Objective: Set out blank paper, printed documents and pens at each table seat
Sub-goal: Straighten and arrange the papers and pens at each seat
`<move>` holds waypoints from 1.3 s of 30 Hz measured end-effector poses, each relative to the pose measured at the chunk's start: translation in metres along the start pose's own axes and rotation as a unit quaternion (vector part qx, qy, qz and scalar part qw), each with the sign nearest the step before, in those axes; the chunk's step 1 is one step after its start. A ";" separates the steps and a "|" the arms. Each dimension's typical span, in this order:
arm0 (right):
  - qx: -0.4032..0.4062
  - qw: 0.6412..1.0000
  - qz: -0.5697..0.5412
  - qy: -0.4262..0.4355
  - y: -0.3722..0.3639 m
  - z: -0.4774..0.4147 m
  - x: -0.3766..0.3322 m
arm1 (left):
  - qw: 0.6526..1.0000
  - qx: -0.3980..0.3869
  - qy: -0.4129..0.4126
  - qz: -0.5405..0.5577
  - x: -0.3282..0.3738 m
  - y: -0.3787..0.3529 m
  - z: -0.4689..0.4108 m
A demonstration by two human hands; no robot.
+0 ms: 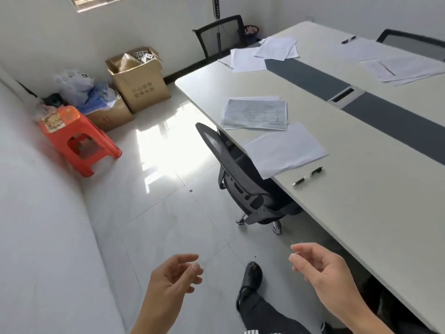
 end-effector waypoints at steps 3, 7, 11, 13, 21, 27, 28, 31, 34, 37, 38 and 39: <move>-0.002 1.000 0.000 0.008 -0.018 -0.063 -0.021 | 1.000 0.009 0.000 -0.005 0.026 0.014 -0.054; -0.014 0.999 -0.021 0.021 -0.048 -0.140 -0.073 | 0.999 0.030 -0.010 -0.007 0.075 0.043 -0.118; -0.038 0.998 -0.030 0.032 -0.077 -0.207 -0.132 | 0.998 0.055 -0.011 0.003 0.102 0.074 -0.172; -0.043 0.998 -0.010 0.045 -0.092 -0.236 -0.154 | 0.998 0.057 -0.012 0.007 0.107 0.089 -0.200; 0.059 0.998 -0.017 -0.007 -0.156 -0.330 -0.187 | 1.000 -0.012 -0.018 -0.020 0.133 0.153 -0.366; 0.150 0.984 -0.059 -0.077 -0.190 -0.350 -0.203 | 0.986 -0.132 -0.048 -0.088 0.184 0.156 -0.486; 0.169 0.980 -0.064 -0.087 -0.188 -0.350 -0.202 | 0.981 -0.158 -0.052 -0.097 0.193 0.146 -0.500; 0.222 0.964 -0.085 -0.116 -0.176 -0.351 -0.198 | 0.962 -0.236 -0.072 -0.121 0.219 0.103 -0.530; 0.261 0.951 -0.096 -0.131 -0.160 -0.364 -0.193 | 0.943 -0.294 -0.087 -0.130 0.238 0.056 -0.547; 0.282 0.943 -0.105 -0.139 -0.143 -0.389 -0.185 | 0.929 -0.328 -0.096 -0.143 0.253 0.011 -0.563; 0.284 0.942 -0.104 -0.144 -0.137 -0.398 -0.182 | 0.924 -0.337 -0.097 -0.153 0.258 -0.003 -0.567; 0.287 0.941 -0.104 -0.146 -0.130 -0.408 -0.180 | 0.918 -0.344 -0.103 -0.166 0.262 -0.015 -0.572</move>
Point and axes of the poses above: each hand's wrist, its own z-axis away from the middle knuckle, its own y-axis out of the back of the hand, x = y × z, the point moved 5 cm from there along -z, towards the middle knuckle, and after that the axes turned 2 degrees about z, right-handed, at the moved point
